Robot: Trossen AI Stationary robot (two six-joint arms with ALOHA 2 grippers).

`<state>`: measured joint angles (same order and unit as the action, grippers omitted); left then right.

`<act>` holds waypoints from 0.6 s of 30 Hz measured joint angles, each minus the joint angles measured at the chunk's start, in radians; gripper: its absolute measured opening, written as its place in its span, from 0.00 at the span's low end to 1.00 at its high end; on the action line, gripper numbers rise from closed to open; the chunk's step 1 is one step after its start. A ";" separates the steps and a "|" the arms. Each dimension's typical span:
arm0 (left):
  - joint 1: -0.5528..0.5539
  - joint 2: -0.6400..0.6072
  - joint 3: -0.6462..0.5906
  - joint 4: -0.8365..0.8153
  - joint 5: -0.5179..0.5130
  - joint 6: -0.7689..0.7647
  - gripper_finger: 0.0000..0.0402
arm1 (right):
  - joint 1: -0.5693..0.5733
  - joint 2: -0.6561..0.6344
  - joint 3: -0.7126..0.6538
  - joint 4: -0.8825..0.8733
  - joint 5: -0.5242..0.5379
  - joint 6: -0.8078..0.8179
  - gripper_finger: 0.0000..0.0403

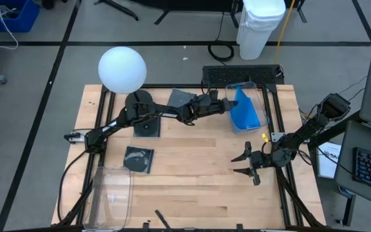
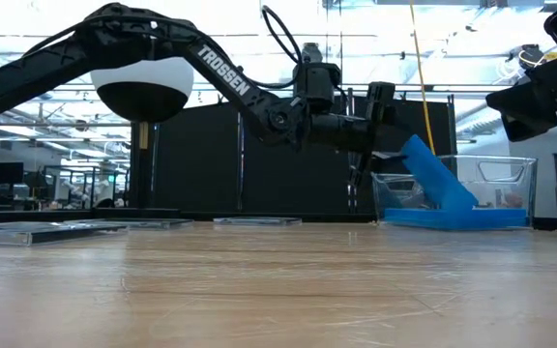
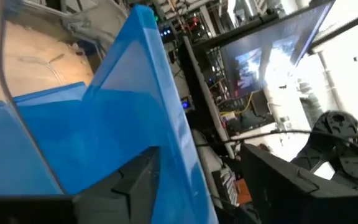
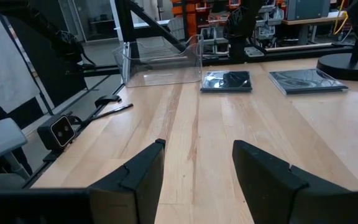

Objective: Pick & place jewel cases by type
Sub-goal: Put the blue CD case into the top transparent bin, then put the middle black CD case into the bottom transparent bin

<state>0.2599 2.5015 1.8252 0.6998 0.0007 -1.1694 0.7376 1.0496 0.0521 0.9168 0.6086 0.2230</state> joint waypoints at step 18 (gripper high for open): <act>-0.021 -0.002 0.088 0.013 0.102 0.113 0.59 | -0.001 0.000 0.000 -0.001 0.021 0.000 0.45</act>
<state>0.2394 2.4992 1.9130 0.7123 0.1029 -1.0562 0.7364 1.0493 0.0521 0.9158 0.6296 0.2234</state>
